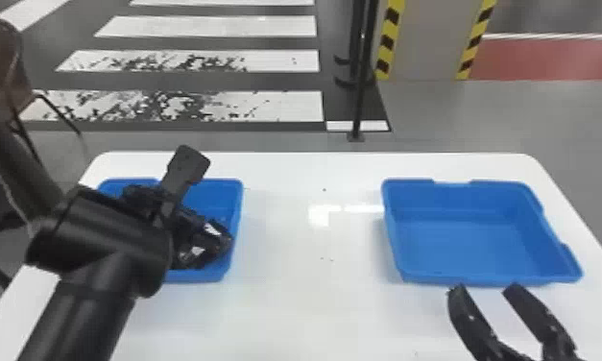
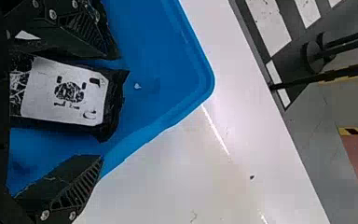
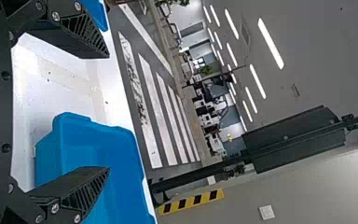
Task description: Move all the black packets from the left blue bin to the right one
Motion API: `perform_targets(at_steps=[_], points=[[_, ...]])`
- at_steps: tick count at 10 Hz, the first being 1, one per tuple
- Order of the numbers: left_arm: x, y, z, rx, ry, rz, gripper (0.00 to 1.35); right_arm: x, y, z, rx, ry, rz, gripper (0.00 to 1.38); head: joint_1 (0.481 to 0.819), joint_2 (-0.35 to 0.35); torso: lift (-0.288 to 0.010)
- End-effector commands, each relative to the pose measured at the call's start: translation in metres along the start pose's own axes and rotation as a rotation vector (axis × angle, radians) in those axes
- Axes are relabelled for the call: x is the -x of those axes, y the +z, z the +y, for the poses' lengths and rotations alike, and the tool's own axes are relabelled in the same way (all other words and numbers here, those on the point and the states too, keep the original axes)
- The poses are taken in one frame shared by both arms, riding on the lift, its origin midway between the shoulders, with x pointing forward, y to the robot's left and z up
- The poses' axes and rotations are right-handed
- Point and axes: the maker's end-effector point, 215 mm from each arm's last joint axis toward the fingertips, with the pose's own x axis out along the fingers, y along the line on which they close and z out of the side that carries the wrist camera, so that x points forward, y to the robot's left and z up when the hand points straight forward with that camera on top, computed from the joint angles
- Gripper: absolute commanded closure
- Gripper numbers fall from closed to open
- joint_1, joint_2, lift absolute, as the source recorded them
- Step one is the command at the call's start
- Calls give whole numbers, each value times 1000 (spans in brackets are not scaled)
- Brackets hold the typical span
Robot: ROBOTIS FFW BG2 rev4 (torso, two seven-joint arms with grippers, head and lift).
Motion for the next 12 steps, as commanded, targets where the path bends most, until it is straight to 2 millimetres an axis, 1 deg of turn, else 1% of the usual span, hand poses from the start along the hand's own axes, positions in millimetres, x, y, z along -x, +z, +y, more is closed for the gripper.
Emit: perform_targets(at_steps=[1,2,5,6,7,8,10,11,12], points=[[-2,-6,2,-2,10,24,170,0,-2,-1,-5,-2,2,174,695,14,-140],[-1,-7,4,-6,16,29,170,0,-2,0,-12,-1,0,174,695,17,-140],[7,-25,26,23,50,52,176,1,-4,-1,-24,-4,3,174,695,38,-140],[7,-29,30,31,53,58,174,1,-4,-1,-24,-4,3,174,695,51,-140],[2,-30,28,25,43,59,174,0,-4,0,-25,-2,2,174,695,58,-140],[-2,-27,25,15,31,51,173,1,-5,0,-27,-2,4,174,695,65,-140],[-4,-9,22,-38,29,33,165,0,-6,0,-27,-2,4,174,695,57,-140],[-10,-3,19,-69,22,34,162,-1,-6,1,-33,0,3,174,695,53,-140],[-15,-4,16,-83,14,49,162,-2,-5,1,-33,1,1,174,695,44,-140]])
